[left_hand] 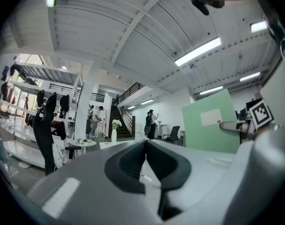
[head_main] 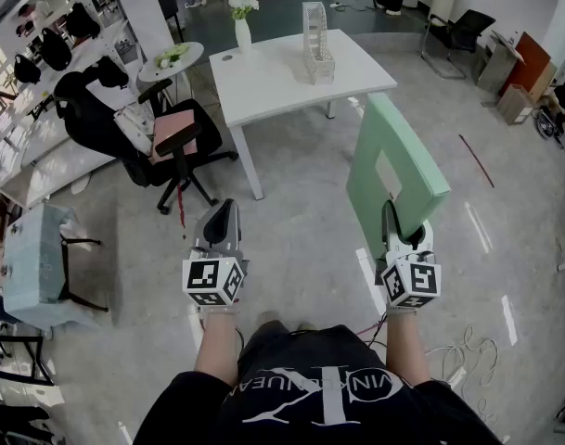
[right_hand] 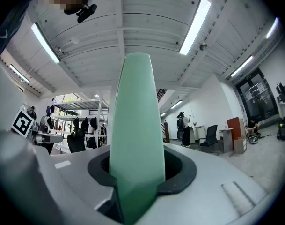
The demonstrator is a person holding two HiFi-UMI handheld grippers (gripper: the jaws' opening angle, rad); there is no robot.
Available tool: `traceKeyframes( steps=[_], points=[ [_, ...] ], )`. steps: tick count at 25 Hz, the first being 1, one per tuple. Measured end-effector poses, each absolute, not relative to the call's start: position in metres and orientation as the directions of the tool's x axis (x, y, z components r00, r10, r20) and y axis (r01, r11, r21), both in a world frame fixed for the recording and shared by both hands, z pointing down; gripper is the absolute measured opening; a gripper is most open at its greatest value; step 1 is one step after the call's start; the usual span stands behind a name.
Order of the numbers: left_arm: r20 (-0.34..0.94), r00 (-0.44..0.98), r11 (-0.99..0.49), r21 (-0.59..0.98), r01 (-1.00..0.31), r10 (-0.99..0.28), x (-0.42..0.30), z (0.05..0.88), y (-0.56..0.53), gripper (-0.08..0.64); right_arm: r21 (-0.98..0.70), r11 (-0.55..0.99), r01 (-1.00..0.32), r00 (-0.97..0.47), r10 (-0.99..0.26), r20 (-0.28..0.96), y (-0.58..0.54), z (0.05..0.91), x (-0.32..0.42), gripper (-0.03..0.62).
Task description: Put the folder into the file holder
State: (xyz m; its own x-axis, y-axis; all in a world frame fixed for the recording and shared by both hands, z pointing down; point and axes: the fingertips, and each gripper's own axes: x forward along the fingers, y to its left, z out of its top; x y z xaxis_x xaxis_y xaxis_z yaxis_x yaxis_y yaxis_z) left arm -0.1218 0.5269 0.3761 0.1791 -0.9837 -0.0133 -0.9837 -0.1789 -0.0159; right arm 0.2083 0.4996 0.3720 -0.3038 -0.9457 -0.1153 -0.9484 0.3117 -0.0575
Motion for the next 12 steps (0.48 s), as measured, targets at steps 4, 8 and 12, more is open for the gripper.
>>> traceKeyframes(
  steps=[4,8,12],
  points=[
    [-0.017,0.181,-0.181,-0.015,-0.983,-0.983,-0.1215,0.3775,0.526,0.0,-0.06,0.313,-0.948,-0.305,-0.945,-0.119,0.4994,0.3744,0.2082,0.179],
    [-0.021,0.186,-0.185,-0.02,-0.983,-0.982,-0.12,0.3733,0.527,0.0,-0.064,0.309,-0.949,-0.3,-0.946,-0.123,0.5025,0.3724,0.2106,0.179],
    [-0.027,0.188,-0.188,-0.021,-0.982,-0.982,-0.1183,0.3708,0.5286,0.0,-0.063,0.312,-0.948,-0.303,-0.945,-0.125,0.5063,0.3724,0.2111,0.179]
  ],
)
